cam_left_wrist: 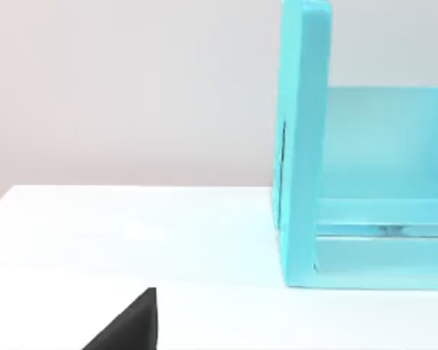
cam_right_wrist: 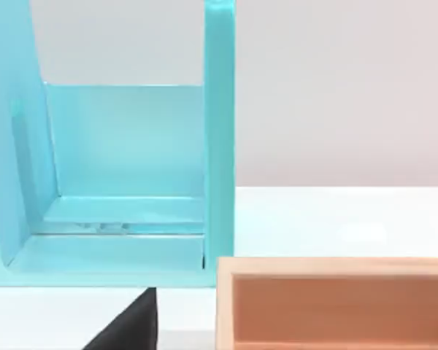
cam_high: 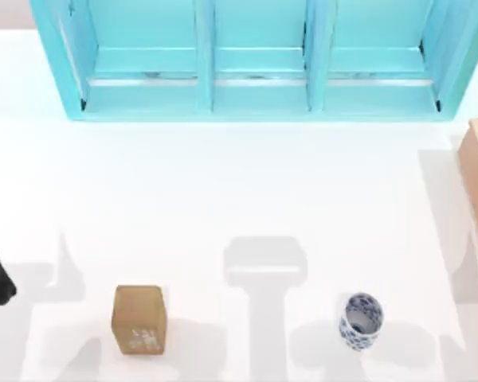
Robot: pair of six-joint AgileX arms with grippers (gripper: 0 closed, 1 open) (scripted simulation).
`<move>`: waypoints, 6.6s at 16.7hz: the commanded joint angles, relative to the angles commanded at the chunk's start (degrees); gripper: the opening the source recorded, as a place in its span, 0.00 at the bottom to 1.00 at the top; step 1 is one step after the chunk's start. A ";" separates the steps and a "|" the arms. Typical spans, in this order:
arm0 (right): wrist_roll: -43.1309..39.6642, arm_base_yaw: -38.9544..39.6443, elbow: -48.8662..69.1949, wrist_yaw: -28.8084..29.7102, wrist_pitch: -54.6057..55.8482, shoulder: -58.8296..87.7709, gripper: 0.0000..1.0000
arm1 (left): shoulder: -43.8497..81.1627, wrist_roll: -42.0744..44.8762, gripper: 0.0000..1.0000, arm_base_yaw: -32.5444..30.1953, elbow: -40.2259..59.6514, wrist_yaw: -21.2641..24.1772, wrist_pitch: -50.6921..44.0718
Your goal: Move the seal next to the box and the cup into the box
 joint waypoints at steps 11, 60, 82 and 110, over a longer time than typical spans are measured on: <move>8.97 11.13 21.58 -3.27 -13.99 20.54 1.00 | 0.00 0.00 1.00 0.00 0.00 0.00 0.00; 63.17 61.84 127.79 0.18 -71.96 145.63 1.00 | 0.00 0.00 1.00 0.00 0.00 0.00 0.00; 63.18 61.85 127.73 0.18 -71.90 145.62 0.00 | 0.00 0.00 1.00 0.00 0.00 0.00 0.00; 48.42 49.29 97.59 -0.06 -75.49 111.10 0.00 | 0.00 0.00 1.00 0.00 0.00 0.00 0.00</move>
